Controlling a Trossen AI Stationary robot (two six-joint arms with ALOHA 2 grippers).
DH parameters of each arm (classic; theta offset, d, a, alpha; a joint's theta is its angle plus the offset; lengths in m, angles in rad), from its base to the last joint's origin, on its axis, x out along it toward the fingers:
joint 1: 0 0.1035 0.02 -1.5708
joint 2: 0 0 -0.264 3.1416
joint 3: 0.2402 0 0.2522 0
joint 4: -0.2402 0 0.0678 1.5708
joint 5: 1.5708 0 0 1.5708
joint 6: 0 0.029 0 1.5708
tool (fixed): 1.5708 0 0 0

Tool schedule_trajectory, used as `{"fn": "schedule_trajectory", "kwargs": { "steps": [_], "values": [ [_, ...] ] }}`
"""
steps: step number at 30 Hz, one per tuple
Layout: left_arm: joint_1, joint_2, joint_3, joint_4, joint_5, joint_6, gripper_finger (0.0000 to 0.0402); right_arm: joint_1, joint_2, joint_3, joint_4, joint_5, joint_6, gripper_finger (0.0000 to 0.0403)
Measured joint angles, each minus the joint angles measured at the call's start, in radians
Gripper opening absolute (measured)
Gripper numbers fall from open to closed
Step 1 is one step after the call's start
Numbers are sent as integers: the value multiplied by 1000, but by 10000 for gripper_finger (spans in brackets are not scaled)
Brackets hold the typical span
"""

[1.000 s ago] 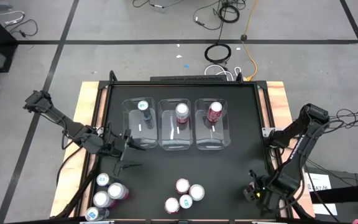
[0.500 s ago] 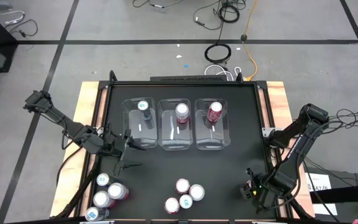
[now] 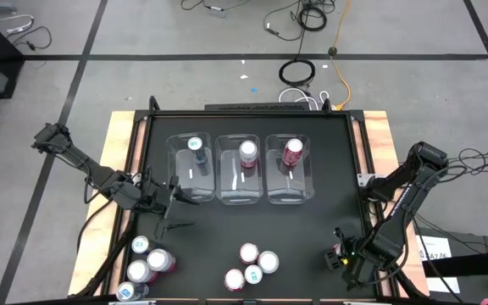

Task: Sort soda cans
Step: Put the red-white soda can into the right transparent bin

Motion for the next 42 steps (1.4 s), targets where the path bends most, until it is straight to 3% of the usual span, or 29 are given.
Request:
{"fn": "schedule_trajectory", "kwargs": {
  "steps": [21, 30, 37, 42],
  "values": [
    [0, 0, 0, 0, 0, 0, 295, 0, 82, 2, -19, 8, -2, 365],
    [0, 0, 0, 0, 0, 1, 295, 0, 87, 3, -16, 8, 1, 287],
    [0, 0, 0, 0, 0, 8, 295, -10, 72, 10, -29, 5, 13, 298],
    [9, 0, 0, -1, 0, 9, 295, -43, 58, 94, -143, 7, -21, 310]
  ]
}}
